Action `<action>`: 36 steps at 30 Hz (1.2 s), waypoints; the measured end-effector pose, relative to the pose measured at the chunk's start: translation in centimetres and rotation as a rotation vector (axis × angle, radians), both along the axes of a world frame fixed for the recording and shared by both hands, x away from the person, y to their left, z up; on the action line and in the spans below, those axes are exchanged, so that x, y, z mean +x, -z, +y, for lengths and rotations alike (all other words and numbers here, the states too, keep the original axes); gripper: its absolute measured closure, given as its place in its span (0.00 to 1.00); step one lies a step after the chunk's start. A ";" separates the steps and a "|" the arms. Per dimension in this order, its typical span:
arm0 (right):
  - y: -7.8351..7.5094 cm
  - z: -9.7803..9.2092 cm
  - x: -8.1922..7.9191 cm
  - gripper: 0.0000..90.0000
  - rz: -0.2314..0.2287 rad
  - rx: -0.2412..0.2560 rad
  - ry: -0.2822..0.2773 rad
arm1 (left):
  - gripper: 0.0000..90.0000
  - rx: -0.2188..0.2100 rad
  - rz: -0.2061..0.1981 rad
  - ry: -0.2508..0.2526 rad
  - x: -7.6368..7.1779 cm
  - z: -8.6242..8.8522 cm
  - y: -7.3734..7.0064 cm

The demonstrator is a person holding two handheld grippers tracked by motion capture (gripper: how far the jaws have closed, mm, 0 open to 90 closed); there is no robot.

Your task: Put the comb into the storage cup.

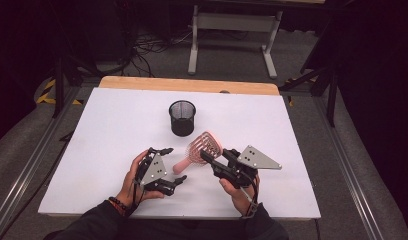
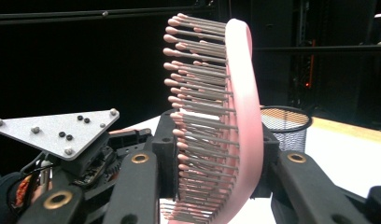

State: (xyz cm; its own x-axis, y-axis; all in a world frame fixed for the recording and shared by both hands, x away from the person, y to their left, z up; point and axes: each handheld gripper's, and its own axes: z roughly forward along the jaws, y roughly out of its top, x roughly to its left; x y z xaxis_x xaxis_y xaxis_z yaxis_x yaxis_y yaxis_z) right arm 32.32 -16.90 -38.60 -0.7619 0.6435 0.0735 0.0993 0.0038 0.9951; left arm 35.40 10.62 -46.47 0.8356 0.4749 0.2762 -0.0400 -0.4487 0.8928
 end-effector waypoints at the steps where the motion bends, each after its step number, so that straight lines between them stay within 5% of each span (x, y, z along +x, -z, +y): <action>1: -0.1 -0.3 0.0 0.71 -0.008 -0.001 0.013 | 0.09 -0.001 0.006 0.009 0.1 0.1 -0.1; 15: -0.8 -2.2 -0.2 0.72 -0.041 -0.029 0.092 | 0.10 -0.003 0.026 0.021 0.5 1.3 -0.5; 36: -0.9 -3.0 0.0 0.72 -0.071 -0.080 0.148 | 0.08 -0.023 0.070 0.030 0.7 6.3 -1.4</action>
